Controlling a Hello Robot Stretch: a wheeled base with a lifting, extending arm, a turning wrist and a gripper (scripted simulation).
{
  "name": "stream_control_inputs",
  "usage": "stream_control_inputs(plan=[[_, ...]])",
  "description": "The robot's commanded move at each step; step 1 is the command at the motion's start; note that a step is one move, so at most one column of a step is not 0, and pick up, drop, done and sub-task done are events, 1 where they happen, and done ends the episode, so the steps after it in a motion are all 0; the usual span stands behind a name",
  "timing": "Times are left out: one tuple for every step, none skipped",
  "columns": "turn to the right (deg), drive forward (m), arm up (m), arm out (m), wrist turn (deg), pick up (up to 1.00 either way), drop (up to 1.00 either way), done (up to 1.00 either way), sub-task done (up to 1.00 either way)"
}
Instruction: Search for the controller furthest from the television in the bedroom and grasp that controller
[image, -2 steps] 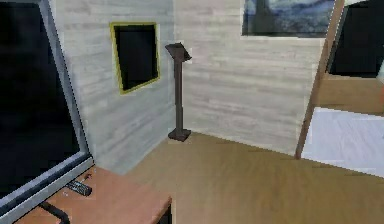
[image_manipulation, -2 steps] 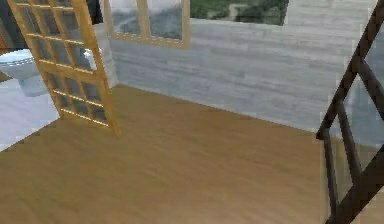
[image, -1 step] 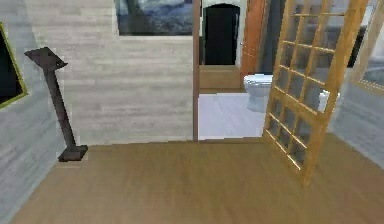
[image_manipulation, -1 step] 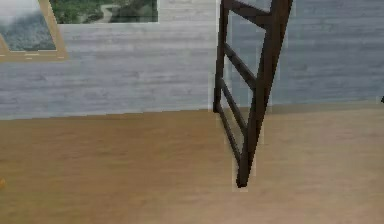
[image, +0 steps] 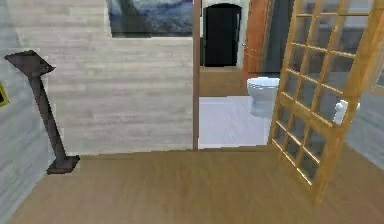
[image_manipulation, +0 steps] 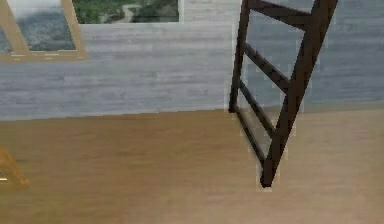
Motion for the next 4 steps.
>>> stream_control_inputs(plan=[[45.0,0.00,0.00,0.00,0.0,0.00,0.00,0.00,0.00],[42.0,0.00,0.00,0.00,0.0,0.00,0.00,0.00,0.00],[0.0,0.05,0.00,0.00,0.0,0.00,0.00,0.00,0.00],[-45.0,0.00,0.00,0.00,0.0,0.00,0.00,0.00,0.00]])
